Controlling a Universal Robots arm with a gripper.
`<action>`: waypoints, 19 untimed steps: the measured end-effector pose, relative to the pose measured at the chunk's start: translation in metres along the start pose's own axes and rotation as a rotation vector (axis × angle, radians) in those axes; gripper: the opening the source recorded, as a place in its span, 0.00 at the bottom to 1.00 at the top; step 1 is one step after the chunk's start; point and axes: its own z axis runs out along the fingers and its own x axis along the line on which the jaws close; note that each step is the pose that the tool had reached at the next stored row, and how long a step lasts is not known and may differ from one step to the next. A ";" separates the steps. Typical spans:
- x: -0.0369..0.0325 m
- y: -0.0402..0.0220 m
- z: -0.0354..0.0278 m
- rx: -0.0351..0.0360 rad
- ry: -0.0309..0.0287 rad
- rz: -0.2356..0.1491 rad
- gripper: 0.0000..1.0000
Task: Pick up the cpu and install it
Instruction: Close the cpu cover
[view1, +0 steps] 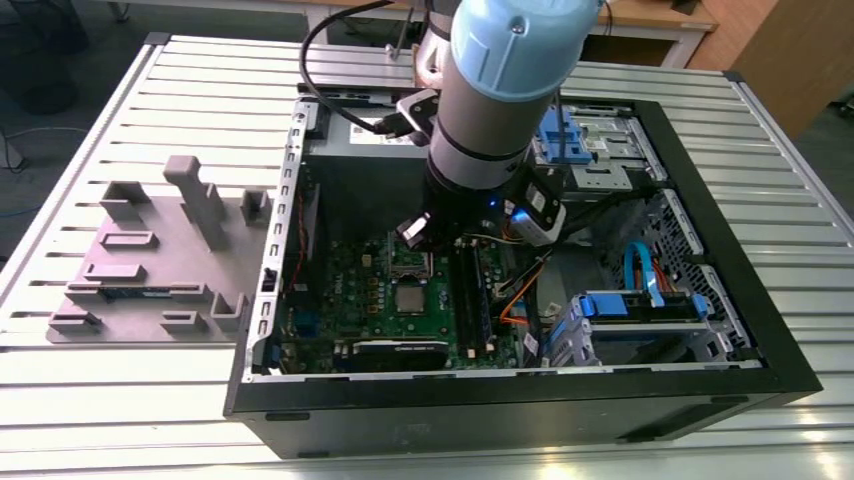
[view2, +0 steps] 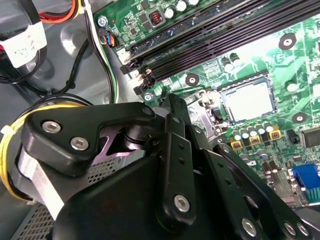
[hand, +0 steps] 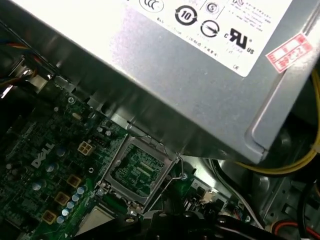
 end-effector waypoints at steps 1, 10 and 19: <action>-0.0002 0.0003 0.0011 -0.0020 -0.0005 -0.004 0.11; -0.0040 0.0058 0.0096 -0.0089 -0.0032 -0.014 0.11; -0.0029 0.0084 0.0111 -0.0090 -0.0033 -0.014 0.11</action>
